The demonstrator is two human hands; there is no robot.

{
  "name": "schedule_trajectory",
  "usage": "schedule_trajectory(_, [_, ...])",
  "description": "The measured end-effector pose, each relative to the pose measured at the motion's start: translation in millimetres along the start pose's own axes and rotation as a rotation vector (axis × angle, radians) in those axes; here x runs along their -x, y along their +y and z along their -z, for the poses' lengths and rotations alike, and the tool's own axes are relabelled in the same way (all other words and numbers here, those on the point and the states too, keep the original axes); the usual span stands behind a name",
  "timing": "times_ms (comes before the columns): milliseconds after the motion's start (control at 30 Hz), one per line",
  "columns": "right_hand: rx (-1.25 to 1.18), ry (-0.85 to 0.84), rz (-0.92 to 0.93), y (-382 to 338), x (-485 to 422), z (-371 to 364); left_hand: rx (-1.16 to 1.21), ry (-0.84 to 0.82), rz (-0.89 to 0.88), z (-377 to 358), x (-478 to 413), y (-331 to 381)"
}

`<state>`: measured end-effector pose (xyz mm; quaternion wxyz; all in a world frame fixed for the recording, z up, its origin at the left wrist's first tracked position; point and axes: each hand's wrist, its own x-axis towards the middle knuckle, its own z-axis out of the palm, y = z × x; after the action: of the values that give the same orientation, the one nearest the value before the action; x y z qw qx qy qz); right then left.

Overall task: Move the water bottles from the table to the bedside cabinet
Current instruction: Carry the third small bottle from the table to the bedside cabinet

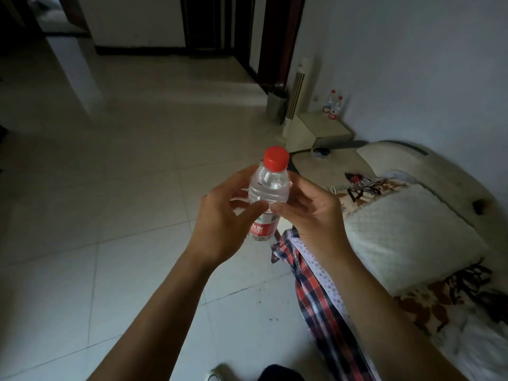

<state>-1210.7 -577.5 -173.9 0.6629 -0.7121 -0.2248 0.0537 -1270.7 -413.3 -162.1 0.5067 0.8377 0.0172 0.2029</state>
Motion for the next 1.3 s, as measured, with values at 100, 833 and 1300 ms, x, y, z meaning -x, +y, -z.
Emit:
schedule_trajectory(100, [-0.002,0.008,-0.010,11.7,-33.8,-10.1,-0.003,-0.018,0.004,10.0,-30.6,-19.4])
schedule_trajectory(833, [-0.075,0.032,0.000,100.1,-391.1,0.9,0.014,-0.058,0.024,-3.4,-380.1,-137.5])
schedule_trajectory(1300, [0.084,0.158,-0.061,154.1,-602.1,-19.6,0.157,-0.185,-0.009,-3.2,-599.8,-245.0])
